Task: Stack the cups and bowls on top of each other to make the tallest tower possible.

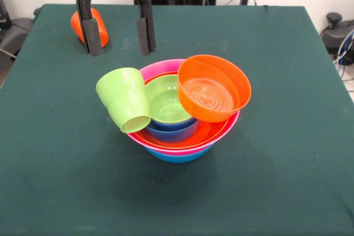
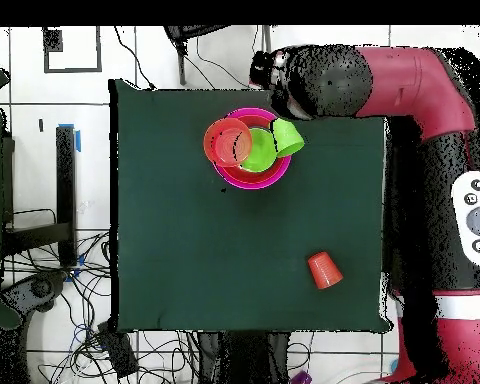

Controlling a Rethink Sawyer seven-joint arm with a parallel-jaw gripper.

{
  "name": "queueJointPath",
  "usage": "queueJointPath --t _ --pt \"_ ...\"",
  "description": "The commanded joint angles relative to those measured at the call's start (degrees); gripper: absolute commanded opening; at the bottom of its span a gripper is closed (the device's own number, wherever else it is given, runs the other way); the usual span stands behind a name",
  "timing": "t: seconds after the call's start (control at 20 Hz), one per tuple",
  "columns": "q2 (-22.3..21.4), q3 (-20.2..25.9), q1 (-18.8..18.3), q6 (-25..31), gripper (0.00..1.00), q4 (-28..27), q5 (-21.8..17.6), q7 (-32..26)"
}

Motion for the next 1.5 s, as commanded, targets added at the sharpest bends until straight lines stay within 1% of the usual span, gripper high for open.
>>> queueJointPath --t 0.05,0.3,0.45,0.6,0.65,0.7,0.75,0.8,0.85,1.0,1.1,1.25,1.3,1.4,1.45,1.5 --pt "2.60 -4.24 1.23 5.82 1.00 -1.26 -2.98 -11.79" --pt "2.68 -4.53 1.58 5.61 1.00 -1.30 -3.22 -11.88" --pt "3.11 -4.97 1.82 4.49 1.00 -1.51 -3.25 -10.54" --pt "4.83 -4.41 2.61 4.15 1.00 -5.22 -4.27 -12.28" --pt "5.36 -4.15 2.96 4.92 1.00 -6.69 -4.41 -13.19" --pt "6.55 -3.73 3.67 5.96 1.00 -9.76 -4.66 -14.06" --pt "7.47 -3.41 4.12 6.48 1.00 -11.72 -4.69 -14.54" --pt "9.09 -2.47 4.88 7.37 1.00 -15.44 -5.10 -16.49" --pt "9.76 -2.17 5.42 8.17 1.00 -17.42 -5.28 -17.20" --pt "13.53 0.17 8.25 12.05 1.00 -27.98 -6.90 -21.57" --pt "15.33 1.32 9.97 12.82 1.00 -32.95 -8.25 -22.49" --pt "15.14 0.80 10.53 12.69 1.00 -32.44 -8.08 -22.58" --pt "14.91 0.53 10.43 11.66 1.00 -31.71 -7.85 -22.24" --pt "13.00 -0.39 9.43 9.99 1.00 -28.23 -6.12 -21.74" --pt "12.24 -0.77 9.23 10.42 1.00 -27.47 -5.41 -21.64" --pt "10.19 -1.52 8.59 10.58 1.00 -24.72 -4.07 -20.73"
